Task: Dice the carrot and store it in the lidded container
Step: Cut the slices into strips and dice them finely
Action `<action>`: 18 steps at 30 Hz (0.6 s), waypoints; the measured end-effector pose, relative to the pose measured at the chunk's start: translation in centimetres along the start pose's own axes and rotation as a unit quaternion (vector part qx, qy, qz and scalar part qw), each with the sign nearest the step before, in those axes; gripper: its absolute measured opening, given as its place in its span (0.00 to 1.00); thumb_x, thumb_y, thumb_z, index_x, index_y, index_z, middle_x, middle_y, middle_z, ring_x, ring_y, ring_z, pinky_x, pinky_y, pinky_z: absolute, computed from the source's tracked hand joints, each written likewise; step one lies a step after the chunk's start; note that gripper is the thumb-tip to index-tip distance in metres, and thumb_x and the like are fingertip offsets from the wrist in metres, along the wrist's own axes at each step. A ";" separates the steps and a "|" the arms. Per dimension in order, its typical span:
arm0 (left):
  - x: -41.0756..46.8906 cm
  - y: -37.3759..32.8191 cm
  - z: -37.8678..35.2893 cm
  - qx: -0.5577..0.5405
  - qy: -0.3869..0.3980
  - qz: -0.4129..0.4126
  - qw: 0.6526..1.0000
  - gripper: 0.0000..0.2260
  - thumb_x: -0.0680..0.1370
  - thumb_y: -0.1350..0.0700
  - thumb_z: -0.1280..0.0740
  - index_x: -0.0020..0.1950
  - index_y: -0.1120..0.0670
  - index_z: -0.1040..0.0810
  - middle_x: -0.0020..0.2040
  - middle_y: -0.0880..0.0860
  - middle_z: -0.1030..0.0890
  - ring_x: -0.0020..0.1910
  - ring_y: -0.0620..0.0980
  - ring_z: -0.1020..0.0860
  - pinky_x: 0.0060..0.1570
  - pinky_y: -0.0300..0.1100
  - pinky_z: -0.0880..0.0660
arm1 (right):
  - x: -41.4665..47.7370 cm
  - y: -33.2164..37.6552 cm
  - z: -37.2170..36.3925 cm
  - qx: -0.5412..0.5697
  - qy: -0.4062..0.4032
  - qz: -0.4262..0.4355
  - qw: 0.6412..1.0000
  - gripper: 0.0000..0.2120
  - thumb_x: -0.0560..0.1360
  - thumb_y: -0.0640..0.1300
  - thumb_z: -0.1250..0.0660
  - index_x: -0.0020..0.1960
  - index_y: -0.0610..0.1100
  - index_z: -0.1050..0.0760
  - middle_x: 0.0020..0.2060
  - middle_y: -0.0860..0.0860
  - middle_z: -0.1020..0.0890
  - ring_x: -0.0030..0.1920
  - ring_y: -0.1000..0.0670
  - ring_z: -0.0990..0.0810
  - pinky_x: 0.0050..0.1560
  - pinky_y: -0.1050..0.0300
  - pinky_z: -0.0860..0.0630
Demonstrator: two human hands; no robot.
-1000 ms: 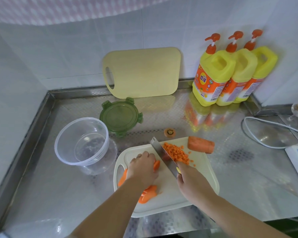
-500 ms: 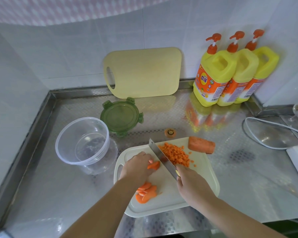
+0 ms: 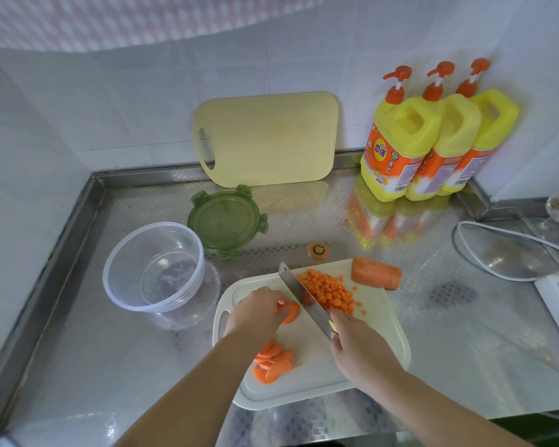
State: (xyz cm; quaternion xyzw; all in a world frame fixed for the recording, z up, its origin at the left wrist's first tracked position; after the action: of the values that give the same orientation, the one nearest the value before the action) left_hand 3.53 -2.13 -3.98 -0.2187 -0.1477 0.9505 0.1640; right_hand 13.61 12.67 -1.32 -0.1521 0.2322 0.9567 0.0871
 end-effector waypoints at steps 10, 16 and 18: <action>-0.5 -0.4 -1.1 0.079 -0.014 -0.041 0.996 0.19 0.79 0.46 0.38 0.69 0.46 0.31 0.61 0.48 0.28 0.60 0.50 0.26 0.54 0.45 0.25 | -0.2 0.1 -0.4 -0.008 0.000 0.005 1.000 0.10 0.81 0.44 0.48 0.61 0.48 0.33 0.43 0.56 0.30 0.43 0.54 0.28 0.41 0.64 0.34; 0.2 -0.7 -1.0 0.058 -0.027 -0.035 0.997 0.17 0.79 0.46 0.37 0.67 0.47 0.29 0.59 0.48 0.27 0.59 0.49 0.26 0.53 0.46 0.25 | 0.3 0.0 0.1 -0.014 -0.003 -0.005 1.000 0.09 0.81 0.44 0.48 0.60 0.49 0.34 0.44 0.56 0.31 0.44 0.53 0.27 0.45 0.60 0.28; 0.3 -0.6 -1.0 0.044 -0.027 -0.031 0.998 0.18 0.78 0.46 0.36 0.67 0.46 0.29 0.59 0.48 0.27 0.59 0.49 0.26 0.53 0.46 0.24 | 0.4 0.0 0.1 -0.014 -0.002 -0.006 1.000 0.09 0.81 0.44 0.48 0.58 0.49 0.33 0.44 0.56 0.30 0.44 0.53 0.26 0.46 0.59 0.27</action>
State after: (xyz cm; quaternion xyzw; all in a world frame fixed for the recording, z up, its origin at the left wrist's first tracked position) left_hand 3.92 -1.25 -4.75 -0.1812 -0.1166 0.9561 0.1985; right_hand 13.23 12.77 -1.37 -0.1531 0.2175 0.9597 0.0910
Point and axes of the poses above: each hand's wrist, its own x-axis towards the middle knuckle, its own z-axis out of the back of the hand, y = z × x, the point moved 3 cm from there along x, towards the middle knuckle
